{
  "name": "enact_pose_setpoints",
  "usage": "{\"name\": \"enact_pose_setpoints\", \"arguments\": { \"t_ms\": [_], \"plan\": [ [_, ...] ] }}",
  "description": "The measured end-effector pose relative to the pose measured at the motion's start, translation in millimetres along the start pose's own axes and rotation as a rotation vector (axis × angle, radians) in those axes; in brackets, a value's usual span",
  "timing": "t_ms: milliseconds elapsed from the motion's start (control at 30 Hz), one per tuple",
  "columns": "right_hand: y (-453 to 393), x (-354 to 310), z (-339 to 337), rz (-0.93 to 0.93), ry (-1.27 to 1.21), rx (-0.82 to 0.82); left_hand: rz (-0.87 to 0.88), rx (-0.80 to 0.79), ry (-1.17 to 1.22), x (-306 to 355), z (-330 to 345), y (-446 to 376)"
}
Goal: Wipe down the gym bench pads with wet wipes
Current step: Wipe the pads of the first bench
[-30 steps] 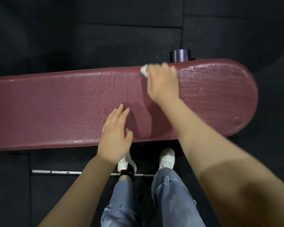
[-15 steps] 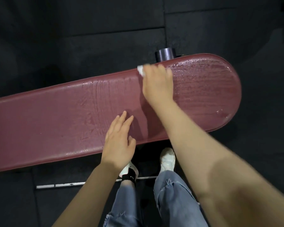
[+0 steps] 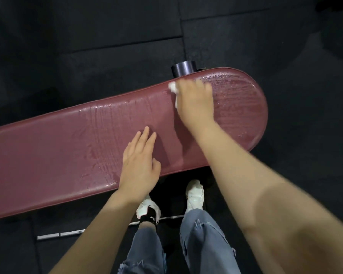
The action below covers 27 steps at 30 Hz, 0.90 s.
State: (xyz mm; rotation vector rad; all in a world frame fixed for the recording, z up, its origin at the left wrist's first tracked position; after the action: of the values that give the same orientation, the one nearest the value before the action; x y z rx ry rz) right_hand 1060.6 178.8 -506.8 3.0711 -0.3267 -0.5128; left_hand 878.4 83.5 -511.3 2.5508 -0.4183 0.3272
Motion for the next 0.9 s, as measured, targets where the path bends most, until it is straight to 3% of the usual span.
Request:
{"name": "enact_pose_setpoints", "arguments": {
  "t_ms": [100, 300, 400, 533, 600, 767, 833, 900],
  "plan": [
    [-4.7, 9.7, -11.5, 0.071, -0.090, 0.052, -0.043, -0.003, -0.004, 8.3, 2.5, -0.7],
    [172.6, 28.7, -24.8, 0.106, -0.156, -0.058, -0.039, -0.024, 0.018, 24.6, -0.7, 3.5],
    [97.8, 36.6, -20.5, 0.046, -0.043, -0.003, 0.022, -0.018, 0.014, 34.8, -0.3, 4.1],
    [-31.8, 51.9, -24.3, 0.143, -0.046, 0.085, 0.029, 0.006, 0.030, 41.0, -1.2, 0.1],
    [-19.0, 53.2, -22.3, 0.166, -0.074, 0.061, 0.030, 0.012, 0.037, 45.5, -1.9, -1.3],
    [154.6, 62.6, -35.6, 0.298, -0.188, 0.037, 0.052, -0.010, 0.058, 57.3, -0.8, -7.1],
    [151.6, 67.4, -33.2, 0.272, -0.167, 0.011, 0.058, -0.006, 0.053, 61.0, 0.6, -9.8],
    [85.2, 73.8, -33.8, 0.210, -0.119, 0.087, 0.082, -0.008, 0.031, 64.3, 4.5, -12.6]
  ]
}}
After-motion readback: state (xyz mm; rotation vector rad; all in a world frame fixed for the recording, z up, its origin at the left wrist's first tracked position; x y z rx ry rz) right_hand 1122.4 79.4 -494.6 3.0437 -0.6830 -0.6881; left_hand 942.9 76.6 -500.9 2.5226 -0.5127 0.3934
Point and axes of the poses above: each hand's wrist, its own y-axis away from the middle knuckle, its own z-axis out of the palm, x = y × z, the point moved 8 cm from there along -y, towards the middle knuckle, and after that the axes turned 10 degrees about -y, right-handed, at the moved point
